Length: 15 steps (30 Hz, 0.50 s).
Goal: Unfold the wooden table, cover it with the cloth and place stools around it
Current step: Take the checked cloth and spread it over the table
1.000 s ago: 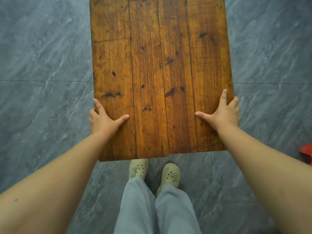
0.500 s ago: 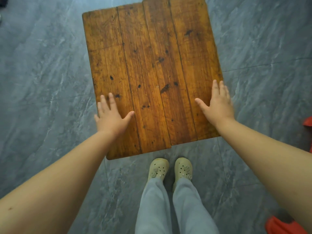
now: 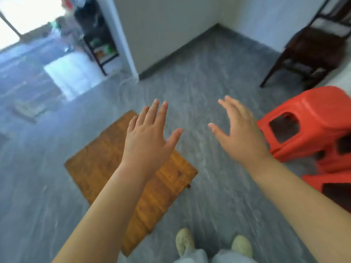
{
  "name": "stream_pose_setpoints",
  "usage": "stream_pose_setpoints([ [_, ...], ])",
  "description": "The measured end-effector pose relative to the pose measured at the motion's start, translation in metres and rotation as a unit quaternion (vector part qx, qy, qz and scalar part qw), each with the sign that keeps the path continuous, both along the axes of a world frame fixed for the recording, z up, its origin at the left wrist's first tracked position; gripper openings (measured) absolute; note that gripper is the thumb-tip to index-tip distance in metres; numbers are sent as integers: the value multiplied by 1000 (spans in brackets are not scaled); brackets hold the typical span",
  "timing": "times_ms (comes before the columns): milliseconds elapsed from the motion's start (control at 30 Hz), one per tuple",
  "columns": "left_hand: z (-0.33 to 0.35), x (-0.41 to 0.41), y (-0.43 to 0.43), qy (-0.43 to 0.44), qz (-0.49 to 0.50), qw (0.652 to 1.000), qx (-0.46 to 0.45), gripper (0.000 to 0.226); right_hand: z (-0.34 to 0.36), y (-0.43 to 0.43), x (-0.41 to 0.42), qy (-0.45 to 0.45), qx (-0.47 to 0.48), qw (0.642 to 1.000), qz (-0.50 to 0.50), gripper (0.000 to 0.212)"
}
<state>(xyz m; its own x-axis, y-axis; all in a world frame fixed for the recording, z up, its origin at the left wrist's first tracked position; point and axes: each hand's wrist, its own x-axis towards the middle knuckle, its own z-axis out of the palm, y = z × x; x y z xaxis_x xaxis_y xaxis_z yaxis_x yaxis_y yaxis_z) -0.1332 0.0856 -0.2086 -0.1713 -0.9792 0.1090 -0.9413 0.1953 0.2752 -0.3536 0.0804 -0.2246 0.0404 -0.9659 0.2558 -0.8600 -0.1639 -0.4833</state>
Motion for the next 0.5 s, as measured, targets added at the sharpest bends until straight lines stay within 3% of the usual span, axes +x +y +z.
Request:
stream_pose_setpoints([
  [133, 111, -107, 9, -14, -99, 992, -73, 66, 109, 57, -91, 34, -78, 992, -88, 61],
  [267, 192, -222, 50, 67, -212, 965, -138, 61, 191, 137, -178, 52, -140, 971, -188, 53],
  [400, 230, -328, 112, 95, -325, 926, -166, 63, 231, 236, -260, 64, -179, 936, -296, 51],
  [500, 235, -402, 167, 85, -384, 905, -165, 67, 237, 312, -319, 59, -157, 914, -369, 53],
])
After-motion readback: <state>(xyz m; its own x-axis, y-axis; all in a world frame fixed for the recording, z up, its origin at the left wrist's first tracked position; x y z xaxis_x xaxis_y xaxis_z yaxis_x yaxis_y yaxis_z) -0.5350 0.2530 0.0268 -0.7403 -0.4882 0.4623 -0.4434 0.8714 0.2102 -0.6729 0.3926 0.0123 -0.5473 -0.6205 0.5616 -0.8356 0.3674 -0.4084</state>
